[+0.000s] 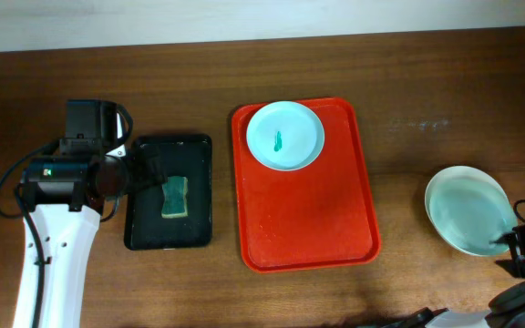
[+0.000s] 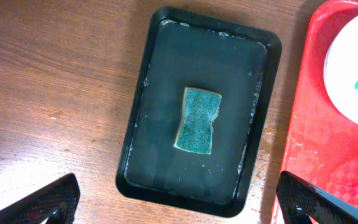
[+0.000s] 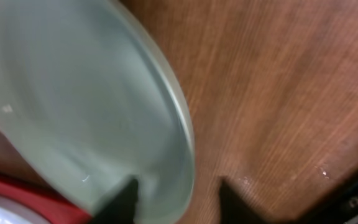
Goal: Clean dirty plates on tray and stack at the side
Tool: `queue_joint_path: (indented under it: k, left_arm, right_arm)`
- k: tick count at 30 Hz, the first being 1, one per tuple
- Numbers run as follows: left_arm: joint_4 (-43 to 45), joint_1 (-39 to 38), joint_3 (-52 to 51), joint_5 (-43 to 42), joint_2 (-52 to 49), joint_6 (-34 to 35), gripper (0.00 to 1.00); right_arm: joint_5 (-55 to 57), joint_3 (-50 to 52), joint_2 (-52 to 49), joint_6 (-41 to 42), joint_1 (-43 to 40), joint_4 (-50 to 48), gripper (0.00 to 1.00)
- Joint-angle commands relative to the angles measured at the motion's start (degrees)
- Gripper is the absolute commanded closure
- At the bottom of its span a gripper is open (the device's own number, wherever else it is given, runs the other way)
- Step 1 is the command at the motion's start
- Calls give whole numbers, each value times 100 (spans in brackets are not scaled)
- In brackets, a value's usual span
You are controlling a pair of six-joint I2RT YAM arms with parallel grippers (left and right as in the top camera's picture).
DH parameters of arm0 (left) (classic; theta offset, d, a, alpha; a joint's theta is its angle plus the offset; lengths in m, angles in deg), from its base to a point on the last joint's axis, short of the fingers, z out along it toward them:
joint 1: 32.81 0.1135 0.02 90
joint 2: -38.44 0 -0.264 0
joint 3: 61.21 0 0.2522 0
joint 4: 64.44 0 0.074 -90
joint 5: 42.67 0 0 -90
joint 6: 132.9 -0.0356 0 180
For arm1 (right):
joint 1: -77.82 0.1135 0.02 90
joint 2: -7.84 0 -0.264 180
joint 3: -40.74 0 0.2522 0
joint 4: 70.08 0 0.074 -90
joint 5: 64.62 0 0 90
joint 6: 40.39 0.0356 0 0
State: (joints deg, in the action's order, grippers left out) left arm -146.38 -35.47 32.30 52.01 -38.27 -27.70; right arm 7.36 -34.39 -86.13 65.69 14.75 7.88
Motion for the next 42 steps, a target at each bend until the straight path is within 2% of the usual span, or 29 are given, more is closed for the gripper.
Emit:
queue_joint_path:
  k: [1, 6, 9, 12, 14, 16, 20, 23, 29, 32, 34, 42]
  left_arm:
    - [-7, -7, 87, -26, 44, -31, 1]
    - [-4, -7, 85, -24, 44, -33, 1]
    - [-7, -4, 85, -24, 44, -31, 1]
    - [-7, -7, 87, -24, 44, -31, 1]
    - [-7, -7, 85, -24, 44, -31, 0]
    - [-7, -7, 85, -24, 44, -31, 1]
    - [-7, -7, 85, -24, 44, -31, 0]
    - [-7, -7, 85, -24, 44, -33, 1]
    - [-7, -7, 85, -24, 44, -31, 1]
    - [-7, -7, 87, -24, 44, -31, 1]
    - [-7, -7, 87, -24, 44, -31, 0]
    - [-4, -7, 87, -24, 44, -31, 1]
  right_arm:
    - [-457, -33, 90, -273, 474, 114, 47]
    - [-1078, -365, 463, -846, 1722, 546, 48]
    - [-1154, -472, 1003, -1021, 2970, 649, 49]
    - [-1154, -472, 1578, -999, 4673, 446, 50]
    - [-1143, -470, 1729, -809, 5668, 170, 56]
    - [-1062, -470, 1725, -533, 6620, -157, 68]
    - [-120, -463, 1228, 330, 8633, -1086, 69]
    - [286, -466, 575, 640, 9593, -1906, 68]
    - [302, -695, -704, 1021, 10233, -3366, 68]
    - [306, -1025, -1123, 1165, 10255, -3628, 68]
    - [304, -1231, -1270, 1370, 10255, -3797, 62]
    - [527, -1473, -1707, 2068, 10524, -4470, 63]
